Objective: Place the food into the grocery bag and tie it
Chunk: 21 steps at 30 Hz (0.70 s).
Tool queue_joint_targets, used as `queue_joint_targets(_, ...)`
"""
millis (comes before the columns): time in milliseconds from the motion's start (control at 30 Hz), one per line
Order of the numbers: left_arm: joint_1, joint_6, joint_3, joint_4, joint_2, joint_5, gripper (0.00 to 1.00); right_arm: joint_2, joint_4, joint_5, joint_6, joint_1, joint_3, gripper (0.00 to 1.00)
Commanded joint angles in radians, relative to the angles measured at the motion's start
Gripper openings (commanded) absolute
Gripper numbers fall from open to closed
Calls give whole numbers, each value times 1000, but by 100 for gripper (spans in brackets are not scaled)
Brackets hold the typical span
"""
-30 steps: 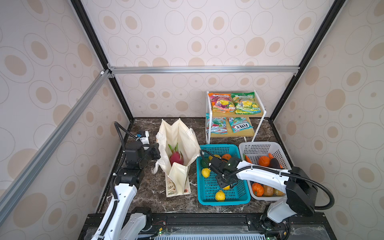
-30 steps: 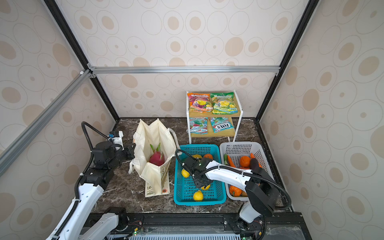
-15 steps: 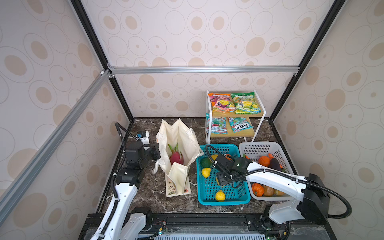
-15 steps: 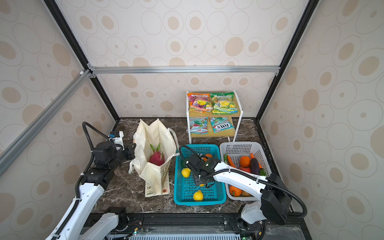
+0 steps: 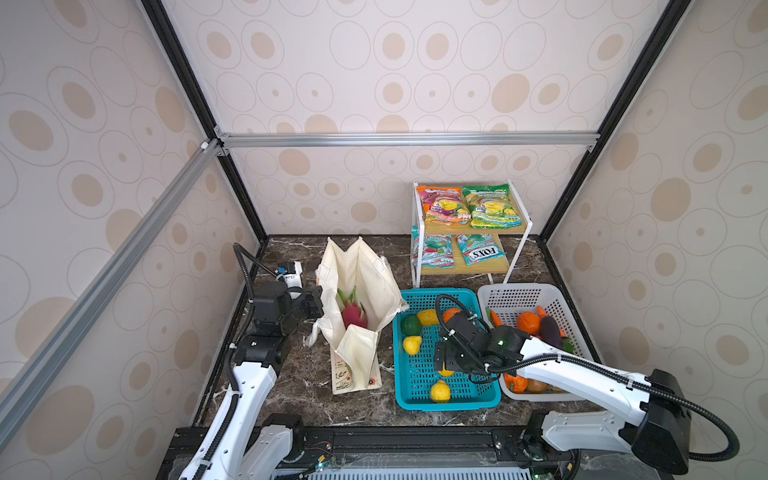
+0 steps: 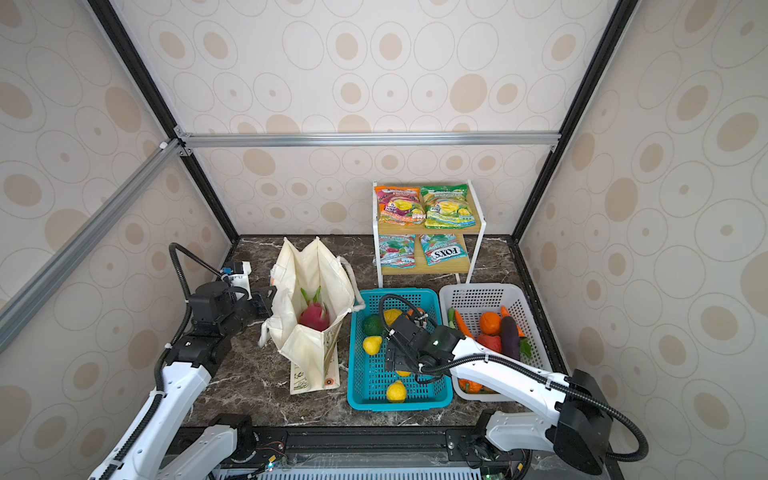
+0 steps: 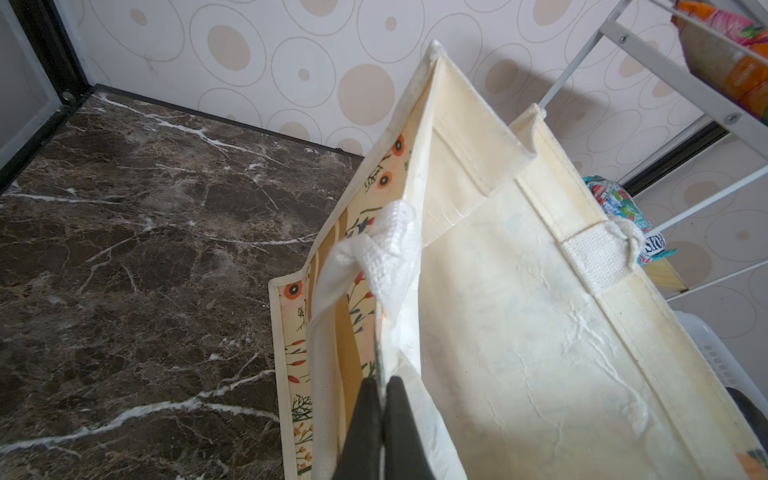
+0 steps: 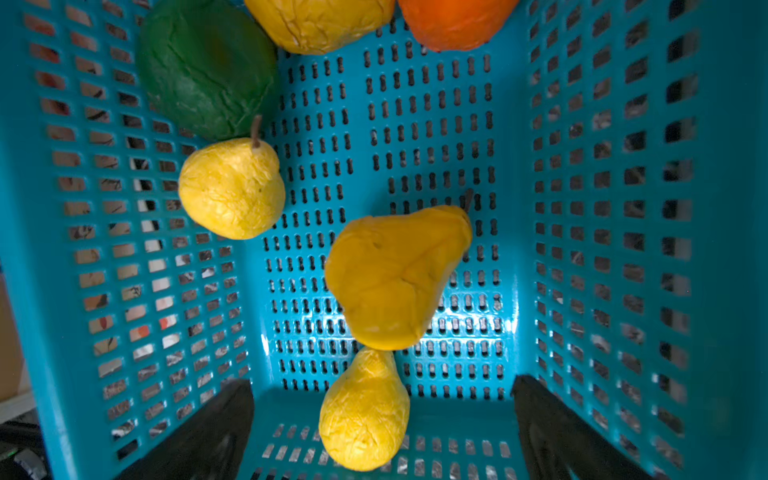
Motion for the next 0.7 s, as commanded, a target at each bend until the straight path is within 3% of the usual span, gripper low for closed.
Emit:
queue_joint_targets(0, 4, -5, 17, -22, 7, 32, 0, 13, 55, 38, 129, 5, -32, 100)
queue_joint_targets(667, 4, 10, 69, -70, 36, 41, 0, 200, 186, 61, 279, -46, -69, 100)
